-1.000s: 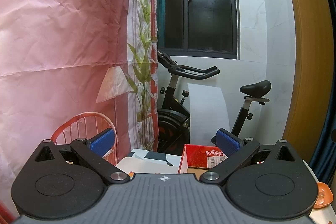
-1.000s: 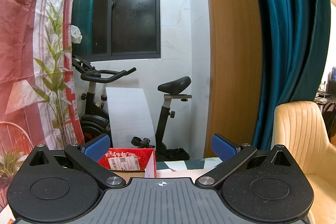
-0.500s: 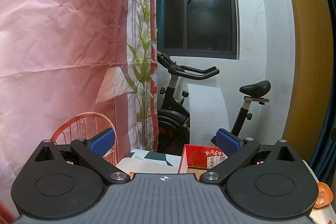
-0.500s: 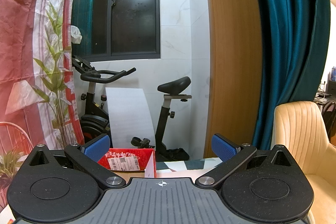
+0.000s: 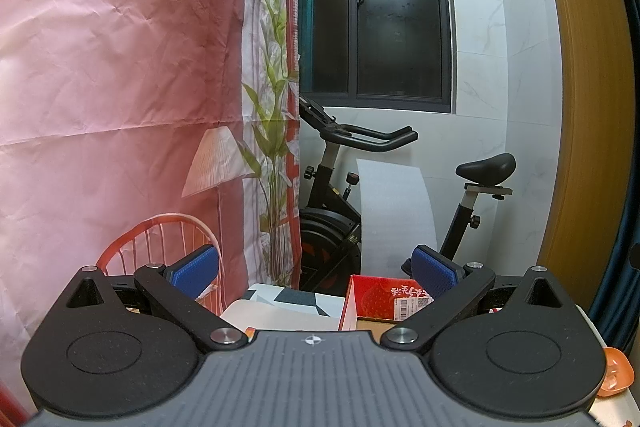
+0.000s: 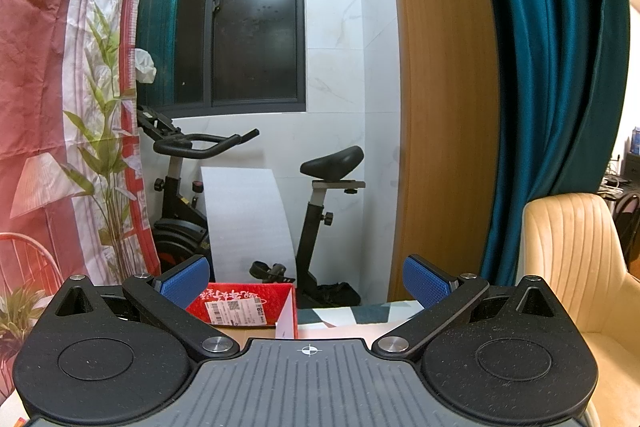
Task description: Organize soft objects
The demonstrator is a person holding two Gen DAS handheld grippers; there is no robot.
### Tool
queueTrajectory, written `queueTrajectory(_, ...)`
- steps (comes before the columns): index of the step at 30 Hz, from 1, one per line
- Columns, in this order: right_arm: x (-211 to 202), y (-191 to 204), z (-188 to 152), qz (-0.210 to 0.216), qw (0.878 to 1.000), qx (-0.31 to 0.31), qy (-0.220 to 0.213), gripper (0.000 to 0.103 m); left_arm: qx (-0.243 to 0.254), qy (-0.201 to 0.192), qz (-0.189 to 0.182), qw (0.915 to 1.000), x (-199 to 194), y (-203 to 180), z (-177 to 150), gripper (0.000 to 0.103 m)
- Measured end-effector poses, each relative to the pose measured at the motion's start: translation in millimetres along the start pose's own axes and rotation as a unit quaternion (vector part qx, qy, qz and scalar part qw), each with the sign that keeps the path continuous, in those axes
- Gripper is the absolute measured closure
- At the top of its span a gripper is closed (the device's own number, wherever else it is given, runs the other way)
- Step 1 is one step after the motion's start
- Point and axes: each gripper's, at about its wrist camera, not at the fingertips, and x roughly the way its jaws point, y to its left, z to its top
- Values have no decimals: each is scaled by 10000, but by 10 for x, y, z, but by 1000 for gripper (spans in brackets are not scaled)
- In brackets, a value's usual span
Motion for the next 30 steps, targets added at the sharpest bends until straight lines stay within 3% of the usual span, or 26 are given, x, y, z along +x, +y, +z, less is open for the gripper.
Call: queueTrajectory(30,13,9,-11,0,10000,3,3,0,-10,9,-38,10000,-11,-7,1,0)
